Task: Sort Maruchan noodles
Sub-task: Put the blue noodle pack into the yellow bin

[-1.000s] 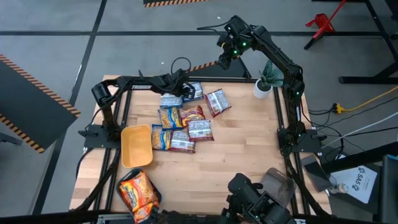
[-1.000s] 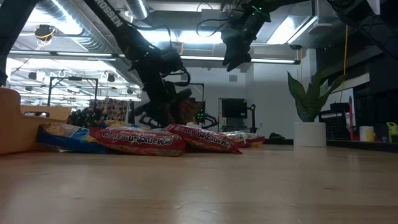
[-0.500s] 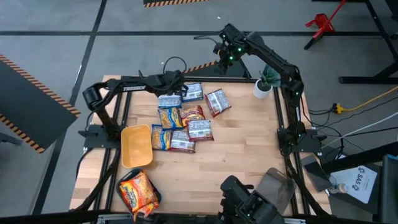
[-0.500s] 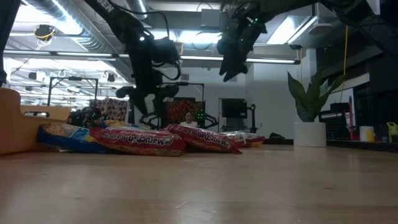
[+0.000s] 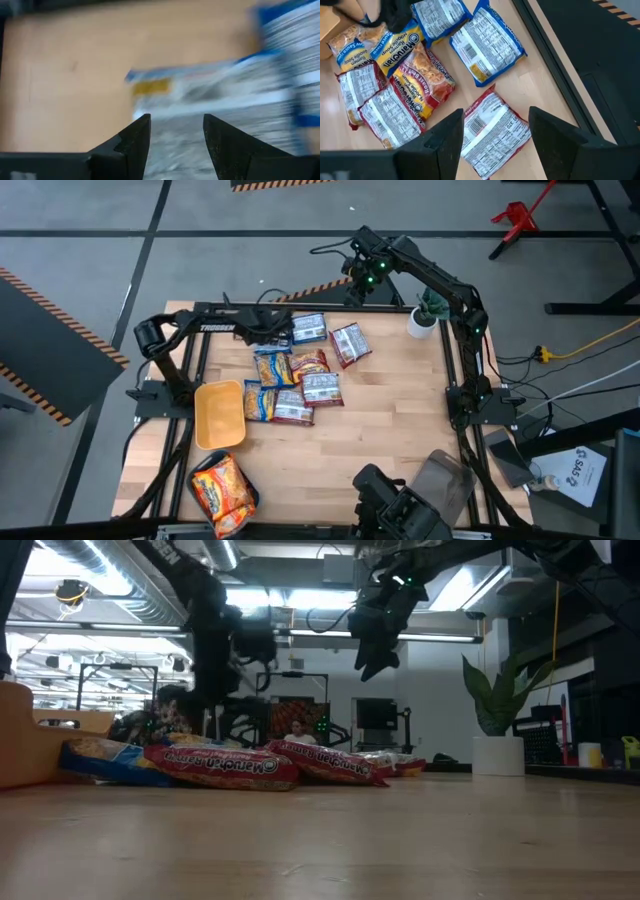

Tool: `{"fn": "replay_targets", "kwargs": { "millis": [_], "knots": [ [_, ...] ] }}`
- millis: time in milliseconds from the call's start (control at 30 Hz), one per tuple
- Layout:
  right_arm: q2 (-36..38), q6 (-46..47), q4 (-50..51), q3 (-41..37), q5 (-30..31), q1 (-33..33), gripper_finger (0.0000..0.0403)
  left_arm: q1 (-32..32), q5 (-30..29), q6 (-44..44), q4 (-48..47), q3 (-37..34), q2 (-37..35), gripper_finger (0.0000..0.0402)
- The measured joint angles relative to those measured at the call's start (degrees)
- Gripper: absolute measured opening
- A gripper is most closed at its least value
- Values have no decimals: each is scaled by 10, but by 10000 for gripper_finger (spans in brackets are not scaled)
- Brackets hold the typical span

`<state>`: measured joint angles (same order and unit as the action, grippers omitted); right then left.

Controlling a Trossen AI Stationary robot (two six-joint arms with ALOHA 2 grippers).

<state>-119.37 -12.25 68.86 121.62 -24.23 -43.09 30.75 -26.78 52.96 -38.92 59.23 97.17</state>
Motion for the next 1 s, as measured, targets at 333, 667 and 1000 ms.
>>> {"fn": "replay_targets", "kwargs": {
  "millis": [333,667,1000],
  "knots": [
    [0,0,2,0,-7,0,211,-11,91,36,148,-82,-3,174],
    [1,119,-98,-113,-84,32,211,-39,162,21,186,-85,-2,168],
    [1,302,-334,-274,-82,110,211,-37,190,56,200,-120,-5,168]
  ]
}}
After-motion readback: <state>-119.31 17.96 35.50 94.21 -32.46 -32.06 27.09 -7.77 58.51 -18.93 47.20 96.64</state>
